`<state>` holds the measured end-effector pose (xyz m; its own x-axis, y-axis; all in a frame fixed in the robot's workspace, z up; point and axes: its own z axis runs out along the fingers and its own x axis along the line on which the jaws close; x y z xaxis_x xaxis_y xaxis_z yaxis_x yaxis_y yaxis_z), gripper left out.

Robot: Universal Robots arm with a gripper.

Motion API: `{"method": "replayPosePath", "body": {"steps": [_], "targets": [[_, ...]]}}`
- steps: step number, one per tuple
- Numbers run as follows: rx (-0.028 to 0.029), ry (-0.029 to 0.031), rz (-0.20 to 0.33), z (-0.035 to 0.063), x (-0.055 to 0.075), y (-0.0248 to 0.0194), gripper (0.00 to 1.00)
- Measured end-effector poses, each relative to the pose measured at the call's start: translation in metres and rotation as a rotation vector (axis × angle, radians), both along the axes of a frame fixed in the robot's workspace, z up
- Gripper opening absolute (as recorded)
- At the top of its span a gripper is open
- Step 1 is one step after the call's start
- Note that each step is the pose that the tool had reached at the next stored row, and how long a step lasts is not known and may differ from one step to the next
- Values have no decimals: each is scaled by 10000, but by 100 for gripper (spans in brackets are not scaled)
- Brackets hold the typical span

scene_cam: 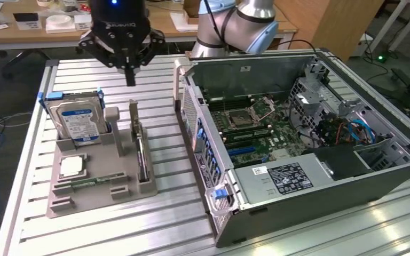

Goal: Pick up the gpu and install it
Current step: 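Reach for the gpu, then pick up the gpu and move the gpu toward the slot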

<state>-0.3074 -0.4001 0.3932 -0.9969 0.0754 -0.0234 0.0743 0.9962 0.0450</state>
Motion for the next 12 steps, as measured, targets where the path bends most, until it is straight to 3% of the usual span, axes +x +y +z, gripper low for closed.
{"method": "replayPosePath", "body": {"steps": [4, 12], "targets": [[0, 0, 1, 0, -133, -1, 11], [0, 1, 1, 0, -137, -1, 11]]}}
